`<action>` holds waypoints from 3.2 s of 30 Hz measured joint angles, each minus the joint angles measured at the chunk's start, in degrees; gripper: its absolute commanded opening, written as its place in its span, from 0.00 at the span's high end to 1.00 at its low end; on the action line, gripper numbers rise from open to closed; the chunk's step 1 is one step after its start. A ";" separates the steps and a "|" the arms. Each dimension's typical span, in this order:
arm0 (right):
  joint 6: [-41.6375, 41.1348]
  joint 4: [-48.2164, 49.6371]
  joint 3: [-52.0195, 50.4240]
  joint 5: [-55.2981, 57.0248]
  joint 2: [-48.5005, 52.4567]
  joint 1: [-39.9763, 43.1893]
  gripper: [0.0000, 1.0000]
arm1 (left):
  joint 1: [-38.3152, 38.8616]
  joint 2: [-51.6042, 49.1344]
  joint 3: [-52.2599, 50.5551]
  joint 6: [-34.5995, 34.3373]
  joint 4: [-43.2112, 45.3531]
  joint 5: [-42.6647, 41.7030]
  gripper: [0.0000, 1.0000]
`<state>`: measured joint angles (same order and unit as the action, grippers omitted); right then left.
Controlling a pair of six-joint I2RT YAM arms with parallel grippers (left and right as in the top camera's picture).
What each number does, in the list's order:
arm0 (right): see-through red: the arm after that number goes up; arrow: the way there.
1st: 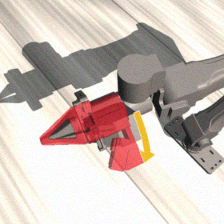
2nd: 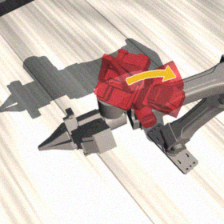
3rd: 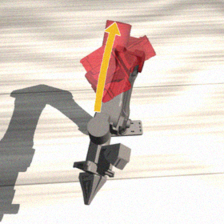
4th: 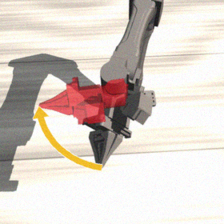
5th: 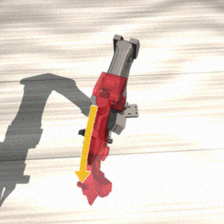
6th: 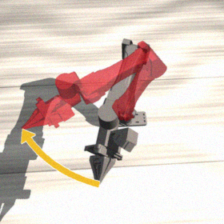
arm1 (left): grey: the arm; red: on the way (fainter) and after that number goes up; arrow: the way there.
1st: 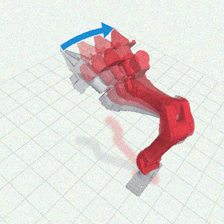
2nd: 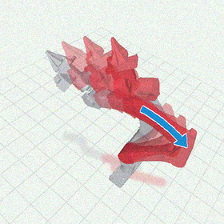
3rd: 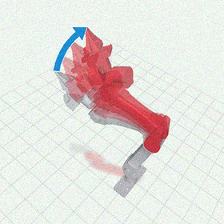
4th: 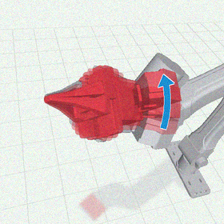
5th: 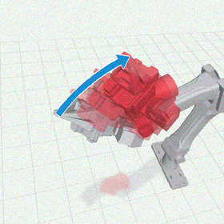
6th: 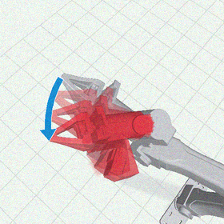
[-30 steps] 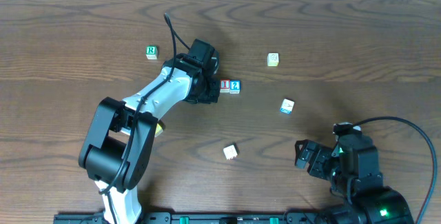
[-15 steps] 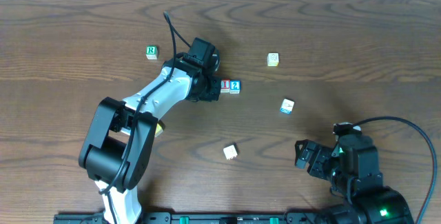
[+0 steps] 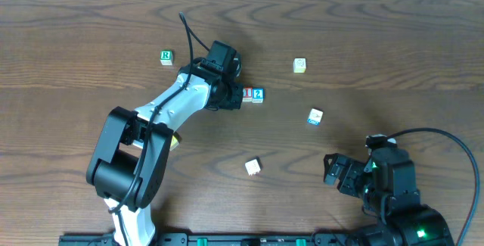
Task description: Spell out Ai2
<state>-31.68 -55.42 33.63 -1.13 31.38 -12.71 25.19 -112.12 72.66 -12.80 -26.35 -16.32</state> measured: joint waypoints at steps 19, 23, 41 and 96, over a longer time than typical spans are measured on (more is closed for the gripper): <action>0.00 0.00 0.00 0.00 0.00 0.00 0.01 | 0.00 0.00 0.00 -2.03 -2.82 0.96 0.94; 0.00 -0.02 0.00 0.00 0.00 0.00 0.01 | 0.00 0.00 0.00 -2.12 -4.11 4.74 0.94; 0.00 0.00 0.00 0.00 0.00 0.00 0.01 | -0.02 0.00 0.00 -3.41 3.50 15.04 0.94; 0.00 0.00 0.00 0.00 0.00 0.00 0.01 | -7.13 9.09 2.71 -5.64 -6.97 13.27 0.05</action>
<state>-31.68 -55.42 33.63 -1.13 31.38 -12.71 18.06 -103.02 75.37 -18.44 -33.32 -3.05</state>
